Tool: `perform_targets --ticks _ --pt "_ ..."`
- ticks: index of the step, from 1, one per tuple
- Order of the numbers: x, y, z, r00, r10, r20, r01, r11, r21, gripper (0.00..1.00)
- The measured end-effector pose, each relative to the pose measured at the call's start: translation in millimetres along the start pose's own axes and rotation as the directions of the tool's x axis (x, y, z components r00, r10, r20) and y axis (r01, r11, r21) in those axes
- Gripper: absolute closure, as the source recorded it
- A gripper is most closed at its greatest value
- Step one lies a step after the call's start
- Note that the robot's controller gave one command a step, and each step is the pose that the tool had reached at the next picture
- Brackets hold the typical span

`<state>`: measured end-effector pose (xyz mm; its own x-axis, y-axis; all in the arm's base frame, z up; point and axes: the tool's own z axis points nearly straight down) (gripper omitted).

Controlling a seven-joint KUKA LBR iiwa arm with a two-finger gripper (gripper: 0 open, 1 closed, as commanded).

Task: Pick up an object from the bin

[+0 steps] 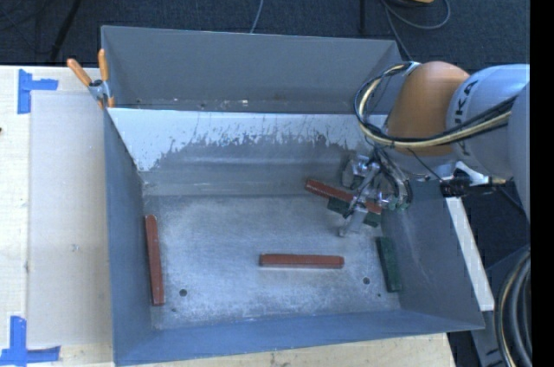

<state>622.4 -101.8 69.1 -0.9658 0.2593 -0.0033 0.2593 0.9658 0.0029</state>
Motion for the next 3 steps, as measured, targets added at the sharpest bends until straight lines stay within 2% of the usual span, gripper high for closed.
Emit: perform_targets --ticks 1,2,3 --pt "26.1 -5.0 -6.4 0.974 -0.228 -0.006 0.228 0.974 0.002 0.00" --pt "25.6 -4.5 -6.7 0.973 -0.230 -0.005 0.230 0.973 0.002 1.00" --pt "17.6 -4.6 -177.0 0.980 -0.197 0.007 0.197 0.980 0.003 1.00"
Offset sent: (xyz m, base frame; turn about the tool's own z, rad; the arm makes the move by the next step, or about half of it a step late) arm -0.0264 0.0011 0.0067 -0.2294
